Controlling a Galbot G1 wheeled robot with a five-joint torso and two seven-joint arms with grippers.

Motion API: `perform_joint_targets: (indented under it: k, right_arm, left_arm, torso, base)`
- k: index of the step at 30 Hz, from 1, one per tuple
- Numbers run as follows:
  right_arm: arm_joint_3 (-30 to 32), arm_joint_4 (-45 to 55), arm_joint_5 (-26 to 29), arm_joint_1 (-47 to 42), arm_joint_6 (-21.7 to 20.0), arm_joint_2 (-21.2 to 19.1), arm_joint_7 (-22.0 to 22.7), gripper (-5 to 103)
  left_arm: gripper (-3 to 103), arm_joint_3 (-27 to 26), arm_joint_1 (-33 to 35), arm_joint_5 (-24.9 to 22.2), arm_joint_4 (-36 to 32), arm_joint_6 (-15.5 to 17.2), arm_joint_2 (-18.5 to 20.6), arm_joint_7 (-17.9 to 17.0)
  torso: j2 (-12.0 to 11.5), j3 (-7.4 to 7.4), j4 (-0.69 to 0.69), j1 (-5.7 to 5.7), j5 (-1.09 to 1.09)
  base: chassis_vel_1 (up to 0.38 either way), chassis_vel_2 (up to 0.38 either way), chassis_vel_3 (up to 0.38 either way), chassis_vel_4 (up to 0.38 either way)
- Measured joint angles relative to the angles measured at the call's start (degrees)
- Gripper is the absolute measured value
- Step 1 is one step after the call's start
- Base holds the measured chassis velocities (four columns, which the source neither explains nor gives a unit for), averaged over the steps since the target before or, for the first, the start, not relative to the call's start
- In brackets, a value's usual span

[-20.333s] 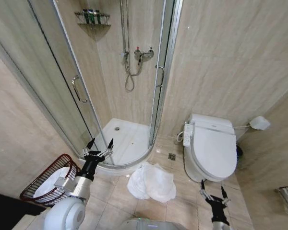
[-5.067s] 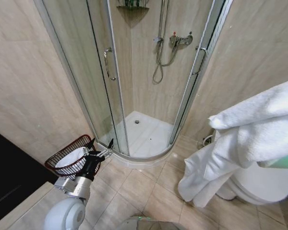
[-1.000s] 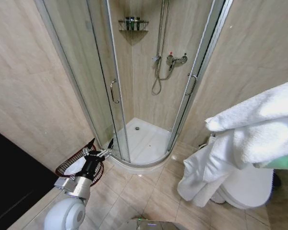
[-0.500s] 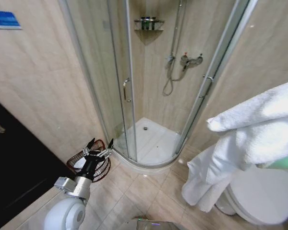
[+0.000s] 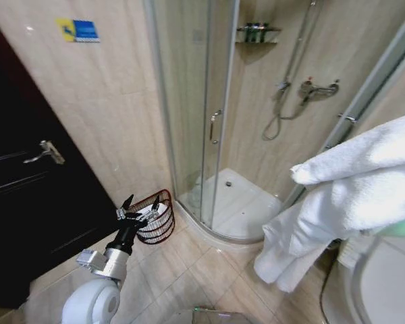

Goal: Discard the used towel into the hamper.

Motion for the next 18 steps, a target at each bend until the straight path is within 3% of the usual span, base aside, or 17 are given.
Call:
perform_joint_targets:
  k: [18]
  right_arm:
    - [-0.29,0.00,-0.10,-0.33,0.40,0.38,-0.96,5]
  left_arm:
    - [100,0.00,0.00,0.00,0.00,0.00,0.00,0.00]
  torso:
    - [-0.05,-0.02,0.01,-0.02,0.01]
  base:
    - [0.000,0.000,0.000,0.000]
